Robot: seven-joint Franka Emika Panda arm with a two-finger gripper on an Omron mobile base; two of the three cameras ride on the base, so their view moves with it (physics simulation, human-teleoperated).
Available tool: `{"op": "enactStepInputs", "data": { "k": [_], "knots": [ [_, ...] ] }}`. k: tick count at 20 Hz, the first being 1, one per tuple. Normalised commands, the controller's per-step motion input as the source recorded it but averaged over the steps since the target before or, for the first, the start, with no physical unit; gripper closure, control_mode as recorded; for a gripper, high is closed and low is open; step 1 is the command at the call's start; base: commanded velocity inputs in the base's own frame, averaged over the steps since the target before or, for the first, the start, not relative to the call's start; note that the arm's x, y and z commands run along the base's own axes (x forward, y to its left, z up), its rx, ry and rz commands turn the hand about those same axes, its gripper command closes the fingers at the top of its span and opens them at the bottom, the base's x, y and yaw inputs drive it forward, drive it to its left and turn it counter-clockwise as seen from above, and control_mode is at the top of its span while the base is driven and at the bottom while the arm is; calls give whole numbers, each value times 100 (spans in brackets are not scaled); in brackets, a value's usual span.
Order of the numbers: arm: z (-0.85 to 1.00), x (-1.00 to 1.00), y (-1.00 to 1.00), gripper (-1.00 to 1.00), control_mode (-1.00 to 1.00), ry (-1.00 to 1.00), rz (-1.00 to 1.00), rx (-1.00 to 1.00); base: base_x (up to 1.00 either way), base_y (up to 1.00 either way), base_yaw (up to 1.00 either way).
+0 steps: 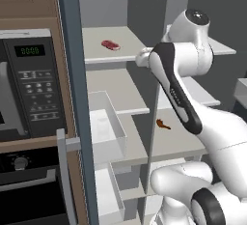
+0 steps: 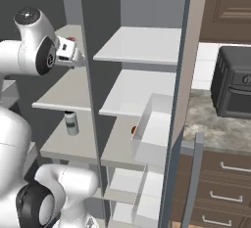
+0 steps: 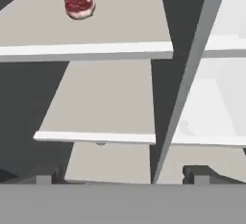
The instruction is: There's a steak in the fridge that needs to be moved to the freezer for freezing. Pick up the steak from the fridge, place it on any shelf in the freezer, and close the fridge and freezer doors when done.
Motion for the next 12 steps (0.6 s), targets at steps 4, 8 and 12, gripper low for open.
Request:
{"op": "enactStepInputs", "data": {
  "k": [4,8,12],
  "knots": [
    [-1,-61,-78,-100,-100,4,-19,0,0,0,0],
    [-4,-4,-45,-100,-100,5,-10,0,0,0,0],
    [-17,0,-15,-100,-100,3,0,0,0,0,0]
  ]
}}
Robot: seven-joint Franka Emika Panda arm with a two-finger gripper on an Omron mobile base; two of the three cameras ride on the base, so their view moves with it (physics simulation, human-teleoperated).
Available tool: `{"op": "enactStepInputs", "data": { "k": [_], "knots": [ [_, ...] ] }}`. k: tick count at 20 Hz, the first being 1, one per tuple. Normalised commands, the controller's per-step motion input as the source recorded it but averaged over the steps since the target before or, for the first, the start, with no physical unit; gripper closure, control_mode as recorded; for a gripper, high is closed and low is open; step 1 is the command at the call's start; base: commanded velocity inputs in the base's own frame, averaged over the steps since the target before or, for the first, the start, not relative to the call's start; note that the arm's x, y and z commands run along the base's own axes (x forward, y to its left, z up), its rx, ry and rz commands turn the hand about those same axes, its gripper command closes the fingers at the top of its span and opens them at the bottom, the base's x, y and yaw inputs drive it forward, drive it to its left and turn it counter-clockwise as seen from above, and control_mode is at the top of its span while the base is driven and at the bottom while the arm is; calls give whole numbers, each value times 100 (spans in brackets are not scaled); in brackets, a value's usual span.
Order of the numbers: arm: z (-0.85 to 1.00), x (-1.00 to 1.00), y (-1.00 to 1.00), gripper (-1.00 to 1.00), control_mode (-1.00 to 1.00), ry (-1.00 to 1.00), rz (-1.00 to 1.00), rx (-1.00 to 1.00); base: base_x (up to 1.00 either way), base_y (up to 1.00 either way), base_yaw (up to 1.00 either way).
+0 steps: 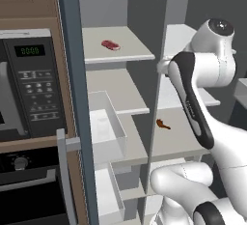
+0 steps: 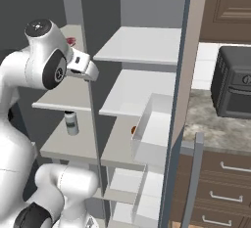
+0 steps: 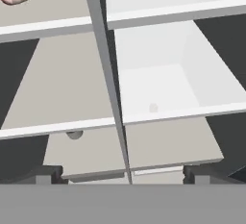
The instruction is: There's a steak in the fridge that needs to be moved to the freezer for freezing. Pick up the steak from the fridge, place it on any shelf in the freezer, and close the fridge and freezer doors when done.
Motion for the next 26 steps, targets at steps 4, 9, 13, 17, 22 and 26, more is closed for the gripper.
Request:
{"op": "enactStepInputs", "data": {
  "k": [4,9,13,17,22,26],
  "knots": [
    [-39,0,-7,-100,-100,2,0,0,0,0,0],
    [-44,0,-17,-100,-100,1,0,0,0,0,0],
    [-47,-24,-2,-100,-100,-1,0,0,0,0,0],
    [0,0,0,-100,100,0,0,0,-90,2,0],
    [0,0,0,-100,100,0,0,0,-85,0,1],
    [0,0,0,-100,100,0,0,0,-44,0,0]
  ]
}}
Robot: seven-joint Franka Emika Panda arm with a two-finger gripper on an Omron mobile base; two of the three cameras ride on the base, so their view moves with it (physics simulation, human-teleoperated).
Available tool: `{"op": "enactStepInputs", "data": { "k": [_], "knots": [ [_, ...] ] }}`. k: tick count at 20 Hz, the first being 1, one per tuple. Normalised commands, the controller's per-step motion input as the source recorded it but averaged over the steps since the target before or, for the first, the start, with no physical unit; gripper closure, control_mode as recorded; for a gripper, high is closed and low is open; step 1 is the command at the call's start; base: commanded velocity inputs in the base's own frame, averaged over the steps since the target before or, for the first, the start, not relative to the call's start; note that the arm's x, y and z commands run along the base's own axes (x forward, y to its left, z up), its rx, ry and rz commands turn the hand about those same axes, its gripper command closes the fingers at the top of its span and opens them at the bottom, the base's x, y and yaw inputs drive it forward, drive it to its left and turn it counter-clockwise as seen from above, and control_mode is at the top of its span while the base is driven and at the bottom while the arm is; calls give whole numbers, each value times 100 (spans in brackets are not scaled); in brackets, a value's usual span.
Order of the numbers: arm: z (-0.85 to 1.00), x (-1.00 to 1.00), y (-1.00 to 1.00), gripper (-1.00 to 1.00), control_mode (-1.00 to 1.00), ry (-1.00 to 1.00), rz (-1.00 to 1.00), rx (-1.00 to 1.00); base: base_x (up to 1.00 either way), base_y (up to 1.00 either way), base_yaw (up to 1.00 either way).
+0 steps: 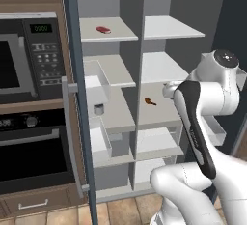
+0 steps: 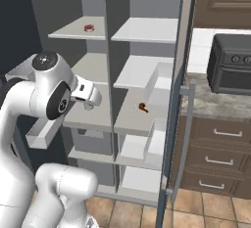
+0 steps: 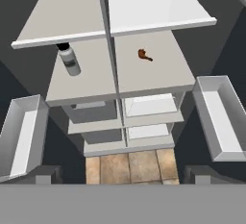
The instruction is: There's a steak in the fridge that needs to be moved to the freezer for freezing. Pick up the steak from the fridge, place it on any shelf in the freezer, and close the fridge and freezer doors when done.
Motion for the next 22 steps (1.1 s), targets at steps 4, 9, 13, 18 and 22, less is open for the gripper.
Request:
{"op": "enactStepInputs", "data": {
  "k": [4,9,13,18,22],
  "knots": [
    [0,0,0,-100,100,0,0,0,-6,0,1],
    [0,0,0,-100,100,0,0,0,-42,0,1],
    [0,0,0,-100,100,0,0,0,-46,0,0],
    [0,-3,0,-100,-100,0,0,0,-15,0,0],
    [0,-27,-19,-100,-100,-14,0,0,0,0,0]
  ]
}}
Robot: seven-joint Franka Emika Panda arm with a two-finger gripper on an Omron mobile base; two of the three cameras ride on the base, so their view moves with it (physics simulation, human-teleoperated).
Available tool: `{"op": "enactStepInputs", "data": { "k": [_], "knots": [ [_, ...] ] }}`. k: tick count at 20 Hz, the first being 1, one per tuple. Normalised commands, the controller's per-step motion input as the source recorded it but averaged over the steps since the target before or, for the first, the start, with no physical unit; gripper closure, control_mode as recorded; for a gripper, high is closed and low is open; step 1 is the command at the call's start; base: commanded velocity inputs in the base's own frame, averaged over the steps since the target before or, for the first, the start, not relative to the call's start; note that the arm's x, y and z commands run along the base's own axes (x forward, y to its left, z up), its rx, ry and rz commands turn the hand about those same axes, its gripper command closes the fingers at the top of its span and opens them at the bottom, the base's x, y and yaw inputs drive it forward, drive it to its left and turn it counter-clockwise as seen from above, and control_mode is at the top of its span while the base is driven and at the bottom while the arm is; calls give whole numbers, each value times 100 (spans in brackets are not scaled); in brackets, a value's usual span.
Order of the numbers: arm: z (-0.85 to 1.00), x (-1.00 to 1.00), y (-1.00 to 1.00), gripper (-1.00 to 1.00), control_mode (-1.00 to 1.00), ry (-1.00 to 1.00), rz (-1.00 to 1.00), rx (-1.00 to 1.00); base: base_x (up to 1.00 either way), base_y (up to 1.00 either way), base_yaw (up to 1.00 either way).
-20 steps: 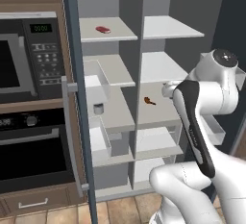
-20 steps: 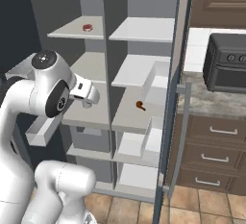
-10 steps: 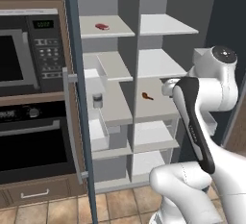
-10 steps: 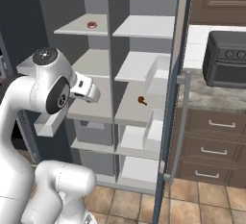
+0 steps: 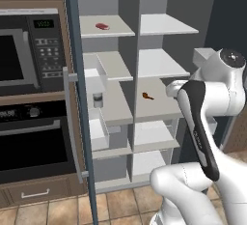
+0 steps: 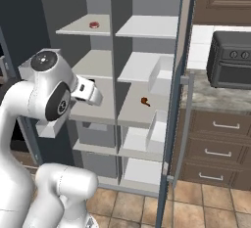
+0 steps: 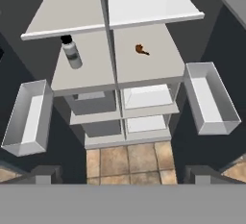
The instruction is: There's a steak in the fridge that needs to be moved to the freezer for freezing. Pick up the steak from the fridge, place it on any shelf in the freezer, and close the fridge and freezer doors when done.
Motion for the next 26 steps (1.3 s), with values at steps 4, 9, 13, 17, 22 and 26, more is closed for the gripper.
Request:
{"op": "enactStepInputs", "data": {
  "k": [4,9,13,17,22,26],
  "knots": [
    [-1,-43,-59,-100,-100,-26,-3,3,0,0,0],
    [-1,-42,-80,-100,-100,-15,-3,7,0,0,0],
    [0,-49,-78,-100,-100,-10,0,10,0,0,0],
    [0,-14,-88,-100,-100,-2,0,8,0,0,0],
    [0,0,-78,-100,-100,-11,0,4,0,0,0],
    [-3,0,-69,-100,-100,-21,0,1,0,0,0]
  ]
}}
